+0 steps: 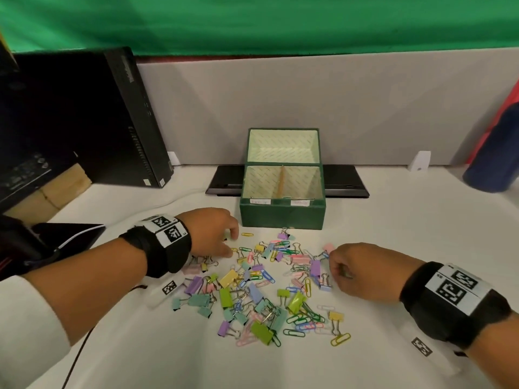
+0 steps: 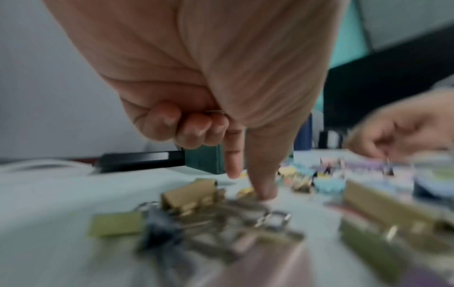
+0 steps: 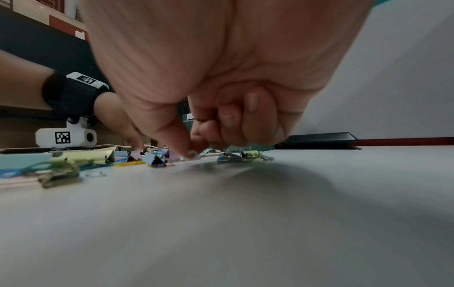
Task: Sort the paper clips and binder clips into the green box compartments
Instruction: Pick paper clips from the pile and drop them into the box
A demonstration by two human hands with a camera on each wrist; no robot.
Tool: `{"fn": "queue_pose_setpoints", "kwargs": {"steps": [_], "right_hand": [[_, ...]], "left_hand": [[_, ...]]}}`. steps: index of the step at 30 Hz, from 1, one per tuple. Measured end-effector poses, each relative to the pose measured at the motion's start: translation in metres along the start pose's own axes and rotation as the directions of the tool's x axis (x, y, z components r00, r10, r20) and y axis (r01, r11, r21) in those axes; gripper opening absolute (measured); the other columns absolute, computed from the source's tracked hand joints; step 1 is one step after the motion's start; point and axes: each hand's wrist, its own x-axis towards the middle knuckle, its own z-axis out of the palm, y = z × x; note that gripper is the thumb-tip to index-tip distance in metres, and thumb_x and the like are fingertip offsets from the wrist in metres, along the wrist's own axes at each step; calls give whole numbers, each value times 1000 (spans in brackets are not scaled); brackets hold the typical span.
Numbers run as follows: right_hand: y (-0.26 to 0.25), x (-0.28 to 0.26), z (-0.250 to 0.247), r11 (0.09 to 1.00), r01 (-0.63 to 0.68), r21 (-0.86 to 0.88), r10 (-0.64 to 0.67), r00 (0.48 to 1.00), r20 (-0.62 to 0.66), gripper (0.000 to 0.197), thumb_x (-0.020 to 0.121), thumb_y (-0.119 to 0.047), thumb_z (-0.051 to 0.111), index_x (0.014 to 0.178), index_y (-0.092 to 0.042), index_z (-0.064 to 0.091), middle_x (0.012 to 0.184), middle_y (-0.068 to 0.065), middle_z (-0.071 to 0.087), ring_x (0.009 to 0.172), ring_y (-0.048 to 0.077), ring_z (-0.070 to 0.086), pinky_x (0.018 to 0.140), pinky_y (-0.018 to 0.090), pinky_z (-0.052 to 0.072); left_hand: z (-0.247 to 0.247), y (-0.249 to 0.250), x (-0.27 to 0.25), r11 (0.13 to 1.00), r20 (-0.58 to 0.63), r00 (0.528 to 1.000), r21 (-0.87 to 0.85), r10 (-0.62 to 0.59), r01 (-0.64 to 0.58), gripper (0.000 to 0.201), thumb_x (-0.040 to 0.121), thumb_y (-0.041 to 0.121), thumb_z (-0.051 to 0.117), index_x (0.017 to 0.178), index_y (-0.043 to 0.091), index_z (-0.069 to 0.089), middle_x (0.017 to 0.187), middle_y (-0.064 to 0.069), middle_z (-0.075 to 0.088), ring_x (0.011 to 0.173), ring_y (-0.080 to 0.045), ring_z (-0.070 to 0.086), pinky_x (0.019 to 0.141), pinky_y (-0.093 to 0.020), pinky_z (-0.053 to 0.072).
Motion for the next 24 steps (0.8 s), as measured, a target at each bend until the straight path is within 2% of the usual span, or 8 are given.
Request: {"fn": "queue_pose_setpoints", "kwargs": {"steps": [4, 7, 9, 13, 16, 18, 21, 24], "right_hand": [[1, 1, -6, 994, -79, 78, 86, 993, -85, 19, 90, -33, 57, 78, -29, 42, 86, -2, 62, 75, 16, 59, 63, 26, 47], [4, 0, -10, 986, -139, 97, 152, 978, -143, 10, 97, -25, 53, 97, -26, 43, 77, -4, 55, 68, 13, 52, 57, 21, 36], [8, 1, -12, 986, -162, 44, 167, 975, -147, 2, 101, -25, 45, 103, -26, 45, 77, -4, 54, 69, 14, 54, 56, 23, 35], [9, -1, -12, 977, -209, -29, 201, 964, -175, 23, 102, -31, 37, 80, -25, 42, 74, -3, 52, 70, 17, 52, 53, 26, 31], [5, -1, -8, 975, -213, -58, 202, 967, -154, 9, 96, -30, 49, 88, -25, 49, 80, -5, 56, 72, 13, 53, 56, 23, 34], [5, 1, -4, 977, -209, -44, 202, 970, -134, 2, 92, -26, 54, 93, -28, 55, 91, -4, 62, 81, 14, 57, 60, 21, 37], [8, 3, -2, 978, -204, -44, 197, 971, -135, 6, 94, -31, 55, 97, -29, 60, 101, -5, 64, 89, 16, 59, 67, 22, 40], [8, 8, -2, 979, -196, -53, 188, 974, -128, 12, 96, -36, 54, 99, -27, 61, 104, -4, 65, 91, 16, 60, 71, 23, 40]], "left_hand": [[-1, 10, 2, 988, 26, 999, 151, 41, -44, 17, 92, 41, 58, 103, 32, 69, 101, 12, 51, 88, -12, 55, 71, -27, 43], [0, 20, 7, 947, 24, 996, 310, 82, -85, 17, 94, 27, 50, 99, 26, 67, 101, 5, 55, 85, -18, 58, 66, -28, 43], [-3, 23, 11, 941, 53, 998, 332, 41, -57, 18, 92, 25, 50, 98, 22, 66, 100, 3, 59, 85, -20, 60, 68, -30, 48], [-13, 23, 15, 978, 173, 984, 208, -48, 11, 21, 92, 25, 51, 100, 15, 67, 100, -2, 66, 91, -22, 62, 76, -29, 50], [-14, 22, 15, 988, 231, 971, 154, -60, 25, 22, 92, 26, 53, 102, 13, 68, 102, -3, 67, 91, -22, 61, 72, -27, 45], [-11, 20, 13, 994, 238, 970, 108, -53, 28, 17, 89, 25, 55, 95, 14, 67, 96, -1, 66, 83, -19, 58, 71, -29, 47], [-7, 16, 7, 998, 216, 976, 61, -20, 7, 7, 86, 27, 58, 81, 22, 59, 89, 1, 64, 75, -15, 53, 75, -33, 51], [-8, 12, 3, 997, 114, 993, -72, -1, 10, 15, 88, 29, 59, 76, 22, 53, 80, 5, 56, 71, -11, 49, 70, -28, 46]]}}
